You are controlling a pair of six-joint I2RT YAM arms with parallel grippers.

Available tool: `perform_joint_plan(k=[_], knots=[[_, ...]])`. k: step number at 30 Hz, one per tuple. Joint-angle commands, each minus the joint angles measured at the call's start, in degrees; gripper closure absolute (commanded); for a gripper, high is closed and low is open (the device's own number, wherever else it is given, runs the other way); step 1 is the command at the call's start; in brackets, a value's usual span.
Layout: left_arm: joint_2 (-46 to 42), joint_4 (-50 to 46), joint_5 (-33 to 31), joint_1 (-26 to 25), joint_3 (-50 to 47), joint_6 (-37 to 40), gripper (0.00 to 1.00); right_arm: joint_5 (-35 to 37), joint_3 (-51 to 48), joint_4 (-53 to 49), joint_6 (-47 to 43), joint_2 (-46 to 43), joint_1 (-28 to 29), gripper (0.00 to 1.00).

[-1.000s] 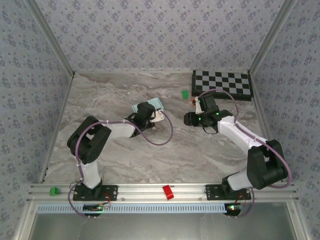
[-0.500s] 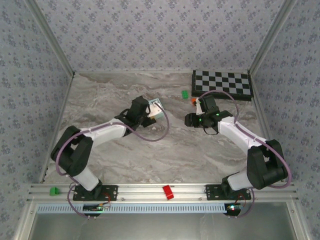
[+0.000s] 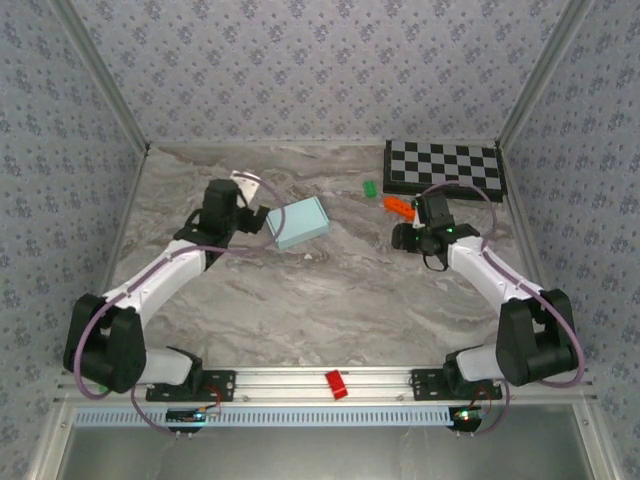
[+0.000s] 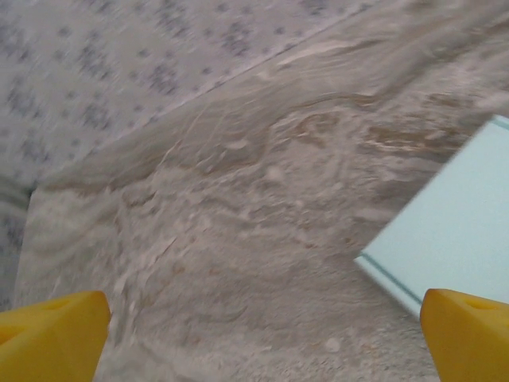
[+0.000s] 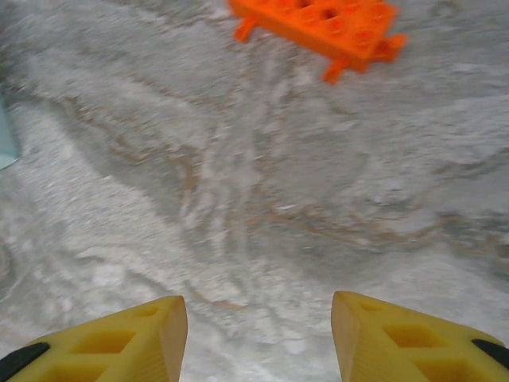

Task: Fold the paper box

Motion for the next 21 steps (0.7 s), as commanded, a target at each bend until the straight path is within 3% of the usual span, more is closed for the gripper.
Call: perform_joint_plan(k=[1,10,16,21], knots=[[-3.8,-2.2,-1.0,3.7,-2.8,-9.7,0.0,5.4,-1.6,-0.7,0.7,-2.2,-2.8,0.48],[-5.1,-9.7,-13.2,11.9,-5.2,-20.6,0.0,9.8,-5.7,3.6,-0.7,-4.0,-10.5,0.48],[-5.1,-4.8,-14.1,14.4,-10.5,-21.7,0.0,11.7,-9.1,10.2,-2.5,-4.6,-12.9,0.47],[-5.4,5.1,-10.2,15.3,-16.6,-18.4,0.0,12.1,-13.5,20.6,-6.4,-5.8,-13.5,0.46]])
